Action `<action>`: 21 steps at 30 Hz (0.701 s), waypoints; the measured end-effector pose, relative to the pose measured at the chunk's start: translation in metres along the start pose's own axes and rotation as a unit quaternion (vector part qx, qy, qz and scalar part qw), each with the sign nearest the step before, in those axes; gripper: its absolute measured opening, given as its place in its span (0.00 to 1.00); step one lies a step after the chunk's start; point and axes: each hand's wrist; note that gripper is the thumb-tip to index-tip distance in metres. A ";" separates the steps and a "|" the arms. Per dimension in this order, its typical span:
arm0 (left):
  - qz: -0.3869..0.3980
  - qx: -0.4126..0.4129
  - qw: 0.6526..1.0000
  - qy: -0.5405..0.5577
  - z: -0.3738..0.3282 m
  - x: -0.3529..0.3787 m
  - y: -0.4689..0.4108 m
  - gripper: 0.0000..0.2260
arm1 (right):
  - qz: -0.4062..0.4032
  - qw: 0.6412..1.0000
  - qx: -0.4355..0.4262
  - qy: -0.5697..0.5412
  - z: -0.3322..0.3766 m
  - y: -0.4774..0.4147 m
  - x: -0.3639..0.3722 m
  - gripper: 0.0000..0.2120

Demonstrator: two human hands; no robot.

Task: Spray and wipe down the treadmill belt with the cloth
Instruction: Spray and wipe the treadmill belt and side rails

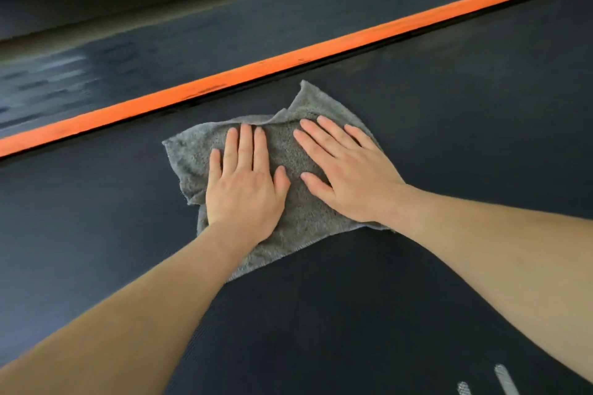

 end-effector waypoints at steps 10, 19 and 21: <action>-0.010 0.136 0.990 0.020 -0.174 0.014 -0.095 0.28 | -0.043 0.977 0.206 -0.005 -0.167 0.052 -0.010 0.33; -0.019 0.165 0.986 0.027 -0.116 0.010 -0.048 0.26 | -0.050 0.941 0.333 -0.043 -0.047 0.066 0.010 0.30; -0.027 0.152 0.987 0.030 -0.072 0.012 -0.020 0.26 | -0.033 0.950 0.306 -0.049 -0.006 0.072 0.012 0.30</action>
Point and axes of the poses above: each hand's wrist, its own y-axis away from the middle knuckle, its own x-axis out of the palm, z = x × y, and after that the axes turned 4 degrees about x, right-handed
